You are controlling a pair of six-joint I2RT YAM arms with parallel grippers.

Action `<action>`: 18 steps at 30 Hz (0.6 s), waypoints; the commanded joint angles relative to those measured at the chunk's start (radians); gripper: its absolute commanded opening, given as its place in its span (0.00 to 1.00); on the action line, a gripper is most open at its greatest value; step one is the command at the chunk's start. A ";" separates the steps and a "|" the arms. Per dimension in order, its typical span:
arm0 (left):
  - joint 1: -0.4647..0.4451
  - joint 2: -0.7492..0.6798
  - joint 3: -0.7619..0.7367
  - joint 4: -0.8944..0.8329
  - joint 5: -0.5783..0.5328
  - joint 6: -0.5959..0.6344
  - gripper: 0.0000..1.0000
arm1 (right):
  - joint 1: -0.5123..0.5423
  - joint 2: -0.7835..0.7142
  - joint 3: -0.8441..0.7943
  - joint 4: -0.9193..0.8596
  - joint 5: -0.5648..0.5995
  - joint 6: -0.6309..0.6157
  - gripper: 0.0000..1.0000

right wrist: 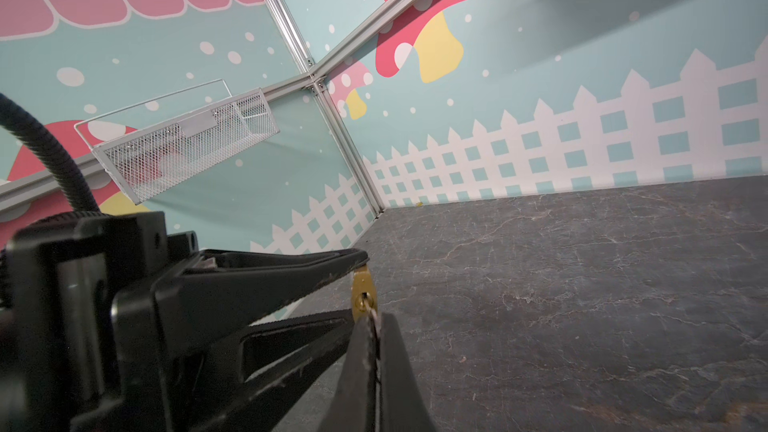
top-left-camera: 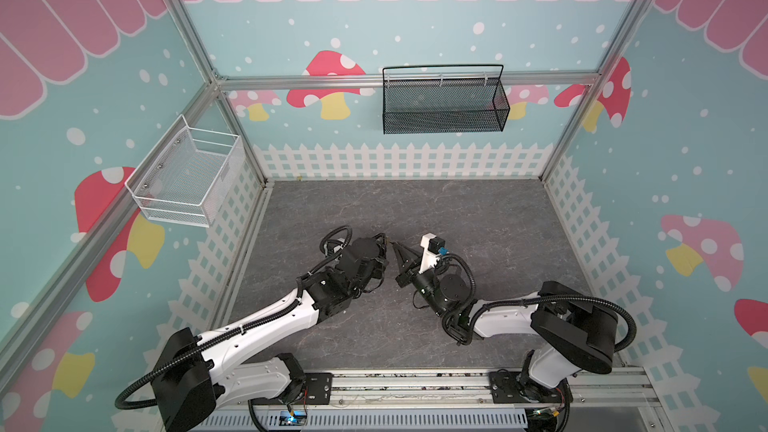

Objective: Unlock with the key

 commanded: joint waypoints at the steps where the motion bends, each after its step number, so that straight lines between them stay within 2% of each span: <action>1: -0.017 -0.017 0.051 -0.010 0.067 0.024 0.00 | 0.004 0.011 0.031 0.017 -0.015 -0.056 0.00; 14: -0.035 -0.035 0.089 0.014 0.127 0.077 0.00 | 0.006 0.014 0.065 -0.026 -0.093 -0.146 0.00; 18: -0.034 -0.059 0.108 -0.030 0.112 0.136 0.00 | 0.004 -0.023 0.070 -0.068 -0.192 -0.132 0.00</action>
